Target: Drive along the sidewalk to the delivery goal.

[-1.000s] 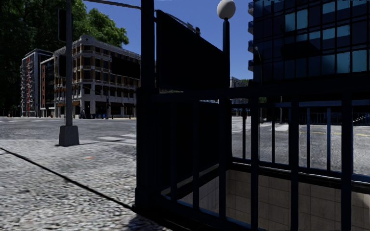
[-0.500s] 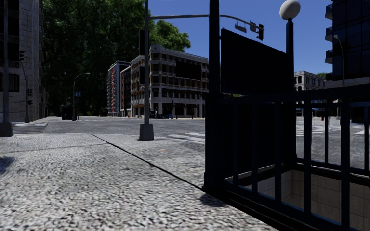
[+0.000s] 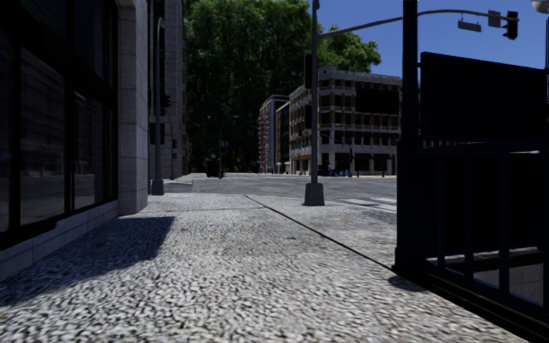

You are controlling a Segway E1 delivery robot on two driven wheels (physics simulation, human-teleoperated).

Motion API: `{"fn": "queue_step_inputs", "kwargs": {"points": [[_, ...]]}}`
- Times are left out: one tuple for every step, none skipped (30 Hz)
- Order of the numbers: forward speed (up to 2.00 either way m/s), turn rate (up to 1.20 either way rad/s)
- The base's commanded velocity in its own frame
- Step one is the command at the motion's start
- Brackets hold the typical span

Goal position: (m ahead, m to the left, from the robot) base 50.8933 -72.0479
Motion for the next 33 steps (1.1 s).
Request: {"fn": "queue_step_inputs", "kwargs": {"points": [[-0.76,0.17],[-0.76,0.17],[0.00,0.00],[0.00,0.00],[0.00,0.00],[0.00,0.00],[0.00,0.00],[0.00,0.00],[0.00,0.00],[0.00,0.00],[0.39,0.00],[0.39,0.00],[2.00,0.00],[2.00,0.00],[2.00,0.00],[2.00,0.00],[2.00,0.00],[2.00,0.00],[2.00,0.00],[2.00,0.00],[2.00,0.00],[2.00,0.00],[2.00,0.00],[2.00,0.00],[2.00,0.00],[2.00,0.00],[2.00,0.00],[2.00,0.00],[2.00,0.00],[2.00,0.00],[2.00,0.00],[2.00,0.00],[2.00,0.00]]}}
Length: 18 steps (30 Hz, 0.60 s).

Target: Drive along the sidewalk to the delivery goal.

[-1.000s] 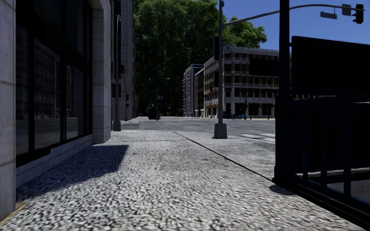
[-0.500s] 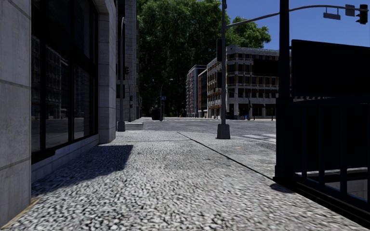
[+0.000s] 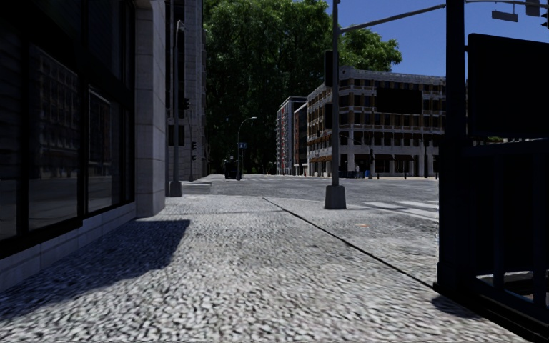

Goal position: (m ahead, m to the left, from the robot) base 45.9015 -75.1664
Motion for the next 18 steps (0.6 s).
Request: {"fn": "queue_step_inputs", "kwargs": {"points": [[2.00,0.00],[2.00,0.00],[2.00,0.00],[2.00,0.00],[2.00,0.00],[2.00,0.00],[2.00,0.00],[2.00,0.00],[2.00,0.00],[2.00,0.00],[2.00,0.00],[2.00,0.00],[2.00,0.00],[2.00,0.00],[2.00,0.00],[2.00,0.00],[2.00,0.00],[2.00,0.00]]}}
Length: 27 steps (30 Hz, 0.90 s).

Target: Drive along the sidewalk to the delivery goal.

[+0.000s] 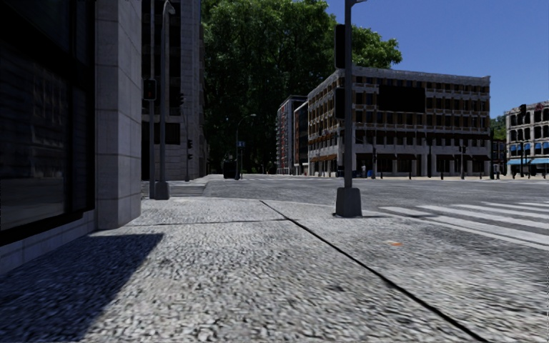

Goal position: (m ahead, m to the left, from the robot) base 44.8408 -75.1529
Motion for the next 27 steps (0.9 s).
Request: {"fn": "queue_step_inputs", "kwargs": {"points": [[2.00,0.00],[2.00,0.00],[2.00,0.00],[2.00,0.00],[2.00,0.00],[2.00,0.00],[2.00,0.00],[2.00,0.00],[2.00,0.00],[2.00,0.00],[2.00,-0.04],[2.00,-0.04],[2.00,-0.27],[2.00,-0.46],[2.00,-0.57],[2.00,-0.57],[1.95,-0.63],[1.85,-0.64],[1.80,-0.65],[1.69,-0.65],[1.69,-0.65],[1.65,-0.65],[1.64,-0.65],[1.64,-0.65],[1.64,-0.65],[1.64,-0.65],[1.64,-0.66]]}}
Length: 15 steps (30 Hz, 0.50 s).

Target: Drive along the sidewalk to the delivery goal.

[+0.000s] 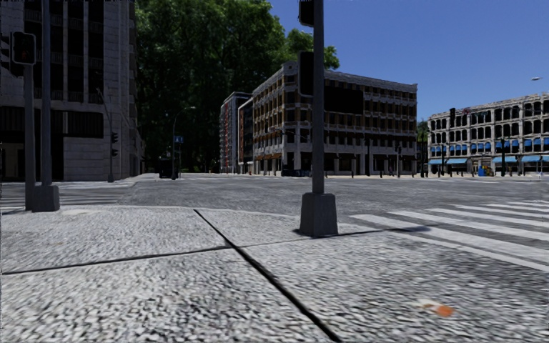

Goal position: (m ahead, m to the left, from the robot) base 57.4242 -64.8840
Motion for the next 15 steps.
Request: {"fn": "queue_step_inputs", "kwargs": {"points": [[1.62,-0.76],[1.61,-0.81],[1.60,-0.81],[1.60,-0.81],[1.60,-0.81],[1.60,-0.82],[1.60,-0.82],[1.60,-0.81],[1.60,-0.81],[1.60,-0.81],[1.60,-0.81],[1.60,-0.81],[1.60,-0.81],[1.60,-0.81],[1.60,-0.81]]}}
